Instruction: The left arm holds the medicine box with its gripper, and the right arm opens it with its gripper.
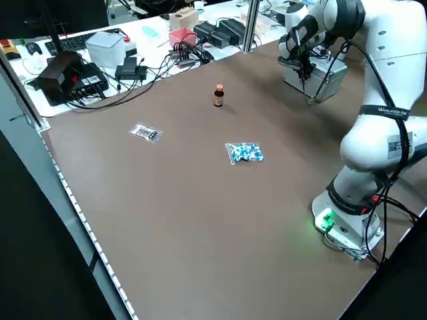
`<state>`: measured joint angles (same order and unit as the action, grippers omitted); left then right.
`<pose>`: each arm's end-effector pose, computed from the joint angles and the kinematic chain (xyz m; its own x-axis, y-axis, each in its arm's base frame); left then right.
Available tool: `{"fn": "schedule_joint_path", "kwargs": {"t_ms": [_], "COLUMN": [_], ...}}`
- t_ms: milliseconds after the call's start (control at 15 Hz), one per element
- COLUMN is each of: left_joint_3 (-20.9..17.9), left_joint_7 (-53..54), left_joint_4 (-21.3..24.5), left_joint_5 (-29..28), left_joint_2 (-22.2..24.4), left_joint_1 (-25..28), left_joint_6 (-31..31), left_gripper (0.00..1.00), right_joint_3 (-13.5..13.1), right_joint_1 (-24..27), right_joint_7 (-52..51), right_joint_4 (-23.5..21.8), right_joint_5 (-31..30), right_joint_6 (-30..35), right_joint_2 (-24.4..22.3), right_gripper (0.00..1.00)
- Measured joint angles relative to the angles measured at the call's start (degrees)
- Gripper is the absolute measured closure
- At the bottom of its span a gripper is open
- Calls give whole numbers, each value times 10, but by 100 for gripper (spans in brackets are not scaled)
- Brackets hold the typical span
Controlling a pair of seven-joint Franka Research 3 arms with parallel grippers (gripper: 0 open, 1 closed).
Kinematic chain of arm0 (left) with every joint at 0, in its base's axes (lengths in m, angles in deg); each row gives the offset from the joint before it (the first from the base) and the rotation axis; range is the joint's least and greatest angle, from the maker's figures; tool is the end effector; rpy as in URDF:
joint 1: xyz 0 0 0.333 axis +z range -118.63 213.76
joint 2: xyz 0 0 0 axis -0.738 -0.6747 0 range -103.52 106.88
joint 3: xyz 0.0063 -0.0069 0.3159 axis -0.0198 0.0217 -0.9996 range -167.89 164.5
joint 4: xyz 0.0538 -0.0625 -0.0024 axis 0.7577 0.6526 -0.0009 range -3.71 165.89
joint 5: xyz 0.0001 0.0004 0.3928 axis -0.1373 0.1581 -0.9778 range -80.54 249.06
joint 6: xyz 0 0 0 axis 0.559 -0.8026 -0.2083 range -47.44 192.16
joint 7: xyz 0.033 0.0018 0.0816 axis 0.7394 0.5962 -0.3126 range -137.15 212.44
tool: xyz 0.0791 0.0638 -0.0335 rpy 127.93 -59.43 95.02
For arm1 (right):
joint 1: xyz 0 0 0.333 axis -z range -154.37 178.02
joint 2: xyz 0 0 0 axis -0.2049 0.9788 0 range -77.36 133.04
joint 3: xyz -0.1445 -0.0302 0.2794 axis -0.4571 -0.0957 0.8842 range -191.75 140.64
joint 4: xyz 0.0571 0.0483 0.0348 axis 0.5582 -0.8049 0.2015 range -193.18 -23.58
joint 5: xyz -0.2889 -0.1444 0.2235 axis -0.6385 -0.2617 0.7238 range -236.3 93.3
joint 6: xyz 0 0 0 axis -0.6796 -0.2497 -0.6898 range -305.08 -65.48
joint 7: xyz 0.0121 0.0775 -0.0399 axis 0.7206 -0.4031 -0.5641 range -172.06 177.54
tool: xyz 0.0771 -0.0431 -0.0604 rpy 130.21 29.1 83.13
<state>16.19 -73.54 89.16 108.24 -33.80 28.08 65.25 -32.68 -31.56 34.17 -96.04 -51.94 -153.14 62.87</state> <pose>0.5487 -0.3958 0.2445 -0.1189 0.9037 -0.4113 0.9810 0.0429 -0.1893 0.5567 0.4572 0.3578 0.9885 -0.0155 -0.1502 -0.0438 -0.9814 -0.1871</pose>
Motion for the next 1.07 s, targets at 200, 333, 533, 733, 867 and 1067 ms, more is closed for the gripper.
{"fn": "schedule_joint_path", "kwargs": {"t_ms": [200,333,533,733,867,1067], "left_joint_3": [0,1,1,2,2,2], "left_joint_7": [0,0,-1,-1,-1,-1], "left_joint_4": [0,0,-1,-1,-1,-1], "left_joint_5": [0,0,0,0,0,0], "left_joint_2": [0,1,1,1,1,1], "left_joint_1": [0,0,0,0,0,0], "left_joint_6": [0,0,0,0,0,0], "left_gripper": [69,69,69,69,69,69], "right_joint_3": [4,5,8,12,14,16], "right_joint_1": [17,26,40,55,64,76], "right_joint_7": [-32,-49,-66,-89,-99,-117], "right_joint_4": [3,7,12,14,14,11], "right_joint_5": [24,34,43,54,59,65], "right_joint_6": [20,38,60,80,91,104], "right_joint_2": [-1,-2,-4,-7,-10,-14], "right_gripper": [87,87,87,87,87,87]}}
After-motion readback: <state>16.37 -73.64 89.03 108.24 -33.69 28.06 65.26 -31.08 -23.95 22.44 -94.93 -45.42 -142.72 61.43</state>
